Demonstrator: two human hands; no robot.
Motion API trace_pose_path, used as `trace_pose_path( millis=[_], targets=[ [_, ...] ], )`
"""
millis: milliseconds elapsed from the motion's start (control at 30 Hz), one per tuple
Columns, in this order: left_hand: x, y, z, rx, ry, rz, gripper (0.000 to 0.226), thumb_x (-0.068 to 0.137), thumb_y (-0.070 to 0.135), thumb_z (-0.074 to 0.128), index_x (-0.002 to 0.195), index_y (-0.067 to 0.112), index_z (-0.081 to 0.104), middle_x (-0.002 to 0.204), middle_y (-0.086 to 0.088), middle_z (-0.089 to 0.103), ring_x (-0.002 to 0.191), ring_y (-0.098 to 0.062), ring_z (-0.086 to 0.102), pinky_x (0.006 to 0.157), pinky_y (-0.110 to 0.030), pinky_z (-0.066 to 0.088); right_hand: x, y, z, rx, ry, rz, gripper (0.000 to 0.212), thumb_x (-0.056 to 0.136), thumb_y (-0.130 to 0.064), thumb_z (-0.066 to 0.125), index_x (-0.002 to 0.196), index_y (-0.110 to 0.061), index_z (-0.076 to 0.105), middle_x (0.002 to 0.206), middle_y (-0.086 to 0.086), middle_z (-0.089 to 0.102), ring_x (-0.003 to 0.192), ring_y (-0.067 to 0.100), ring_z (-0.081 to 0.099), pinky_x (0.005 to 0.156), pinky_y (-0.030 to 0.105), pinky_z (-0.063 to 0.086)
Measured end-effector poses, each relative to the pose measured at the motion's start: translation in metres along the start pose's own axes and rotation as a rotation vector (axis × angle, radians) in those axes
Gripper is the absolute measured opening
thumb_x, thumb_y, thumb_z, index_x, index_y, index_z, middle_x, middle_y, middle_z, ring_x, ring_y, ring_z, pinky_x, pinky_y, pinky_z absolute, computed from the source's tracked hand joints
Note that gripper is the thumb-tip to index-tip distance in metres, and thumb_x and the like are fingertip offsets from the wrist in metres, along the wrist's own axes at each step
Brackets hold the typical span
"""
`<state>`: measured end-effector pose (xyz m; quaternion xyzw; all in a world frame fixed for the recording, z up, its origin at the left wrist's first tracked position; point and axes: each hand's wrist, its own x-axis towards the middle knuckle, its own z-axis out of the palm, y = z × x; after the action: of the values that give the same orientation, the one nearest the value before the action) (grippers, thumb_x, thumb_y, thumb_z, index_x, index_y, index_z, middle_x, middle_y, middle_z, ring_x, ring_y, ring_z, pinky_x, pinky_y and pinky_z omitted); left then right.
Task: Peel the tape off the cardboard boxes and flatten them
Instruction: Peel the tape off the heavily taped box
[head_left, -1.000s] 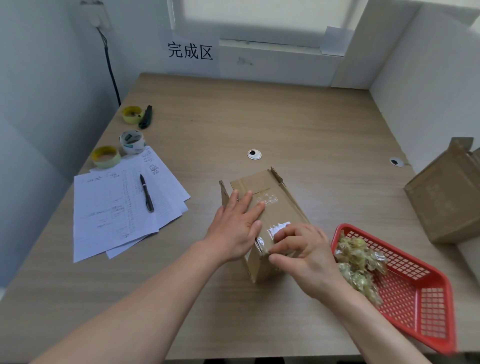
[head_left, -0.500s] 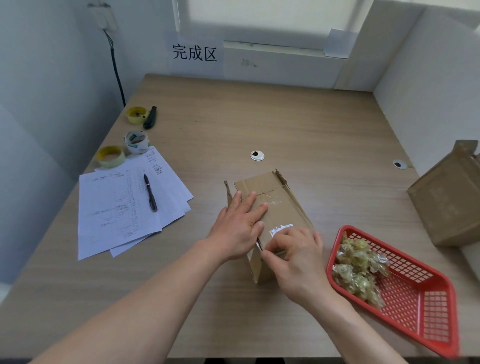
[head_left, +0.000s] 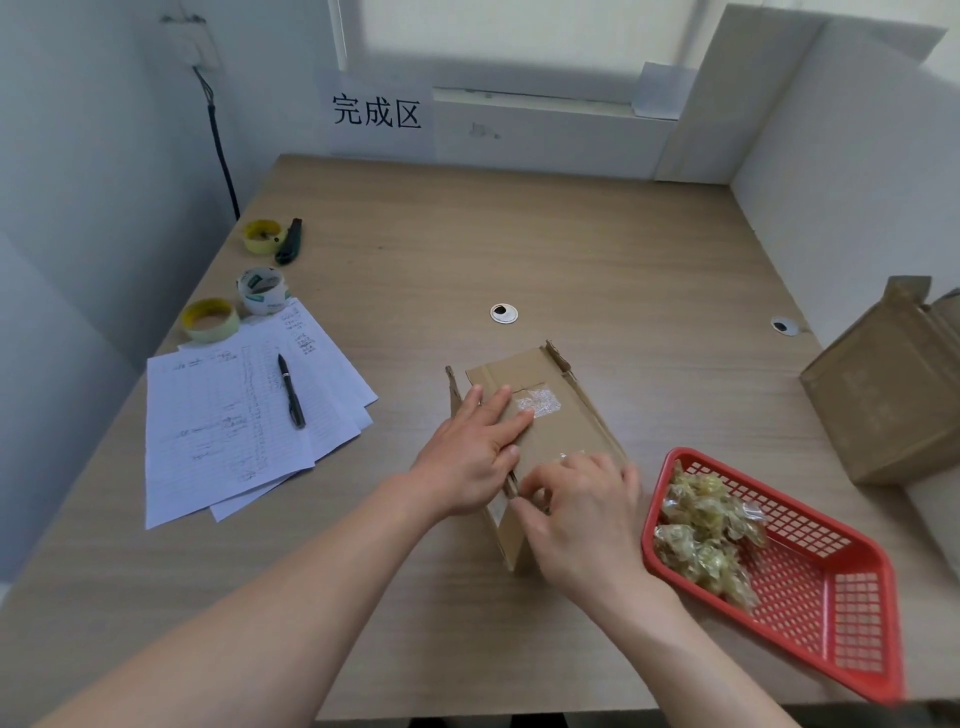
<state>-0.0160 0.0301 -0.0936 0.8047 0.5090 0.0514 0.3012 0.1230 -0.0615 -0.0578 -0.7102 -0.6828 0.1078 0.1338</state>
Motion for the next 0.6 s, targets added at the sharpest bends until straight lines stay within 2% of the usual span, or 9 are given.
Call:
trace_pose_path(
  millis=[67, 100, 167, 233, 300, 367, 467, 600],
  targets=[
    [-0.005, 0.005, -0.007, -0.032, 0.032, 0.011, 0.052, 0.105, 0.027, 0.038, 0.156, 0.034, 0.026, 0.167, 0.009, -0.001, 0.153, -0.019, -0.013, 0.124, -0.040, 0.007, 0.001, -0.001, 0.000, 0.075, 0.004, -0.021, 0.009, 0.087, -0.039, 0.068, 0.080, -0.033, 0.069, 0.082, -0.014, 0.054, 0.097, 0.014, 0.046, 0.102, 0.047, 0.026],
    [-0.008, 0.008, -0.013, -0.053, 0.080, 0.038, 0.051, 0.105, 0.025, 0.040, 0.155, 0.031, 0.030, 0.167, 0.008, 0.002, 0.153, -0.019, -0.011, 0.124, -0.037, 0.006, 0.002, -0.001, -0.002, 0.169, 0.017, -0.020, 0.010, 0.086, -0.035, 0.070, 0.077, -0.032, 0.068, 0.080, -0.014, 0.056, 0.093, 0.012, 0.048, 0.099, 0.046, 0.029],
    [-0.016, 0.013, -0.029, -0.091, 0.250, 0.123, 0.050, 0.103, 0.023, 0.046, 0.152, 0.025, 0.037, 0.166, 0.006, 0.007, 0.153, -0.019, -0.008, 0.123, -0.033, 0.005, 0.010, 0.003, -0.013, 0.623, 0.029, 0.073, 0.018, 0.085, -0.020, 0.073, 0.070, -0.026, 0.068, 0.072, -0.011, 0.063, 0.080, 0.012, 0.057, 0.082, 0.039, 0.043],
    [-0.025, 0.016, -0.046, -0.091, 0.370, 0.185, 0.059, 0.098, 0.040, 0.049, 0.153, 0.025, 0.035, 0.165, 0.008, 0.006, 0.153, -0.018, -0.009, 0.122, -0.034, 0.003, 0.022, 0.010, -0.025, 1.099, 0.029, 0.221, 0.021, 0.089, -0.011, 0.070, 0.070, -0.020, 0.069, 0.068, -0.003, 0.064, 0.069, 0.015, 0.059, 0.066, 0.035, 0.046],
    [-0.029, 0.017, -0.057, -0.021, 0.296, 0.177, 0.078, 0.087, 0.064, 0.047, 0.155, 0.033, 0.026, 0.166, 0.012, -0.001, 0.152, -0.013, -0.014, 0.123, -0.039, 0.003, 0.033, 0.020, -0.027, 1.264, 0.026, 0.324, 0.022, 0.092, -0.013, 0.068, 0.072, -0.022, 0.068, 0.073, 0.002, 0.061, 0.074, 0.019, 0.058, 0.068, 0.039, 0.045],
    [-0.031, 0.014, -0.054, 0.154, 0.092, 0.118, 0.096, 0.078, 0.078, 0.055, 0.157, 0.039, 0.016, 0.166, 0.013, -0.009, 0.151, -0.014, -0.018, 0.123, -0.048, 0.004, 0.039, 0.024, -0.016, 1.335, 0.025, 0.383, 0.021, 0.092, -0.011, 0.067, 0.073, -0.020, 0.066, 0.077, 0.006, 0.059, 0.077, 0.023, 0.056, 0.070, 0.041, 0.044],
    [-0.037, 0.002, -0.025, 0.248, -0.133, 0.006, 0.107, 0.074, 0.072, 0.067, 0.157, 0.039, 0.009, 0.166, 0.010, -0.012, 0.152, -0.022, -0.018, 0.121, -0.055, 0.003, 0.034, 0.025, 0.012, 1.343, -0.015, 0.458, 0.021, 0.090, -0.007, 0.068, 0.072, -0.016, 0.065, 0.072, 0.007, 0.059, 0.071, 0.023, 0.052, 0.066, 0.037, 0.043],
    [-0.044, -0.011, 0.021, 0.214, -0.167, -0.084, 0.102, 0.079, 0.060, 0.064, 0.156, 0.041, 0.001, 0.166, 0.011, -0.008, 0.152, -0.024, -0.008, 0.119, -0.060, 0.008, 0.020, 0.035, 0.042, 1.306, -0.046, 0.531, 0.023, 0.089, -0.005, 0.068, 0.068, -0.016, 0.066, 0.077, 0.007, 0.066, 0.074, 0.019, 0.060, 0.068, 0.033, 0.046]
  ],
)
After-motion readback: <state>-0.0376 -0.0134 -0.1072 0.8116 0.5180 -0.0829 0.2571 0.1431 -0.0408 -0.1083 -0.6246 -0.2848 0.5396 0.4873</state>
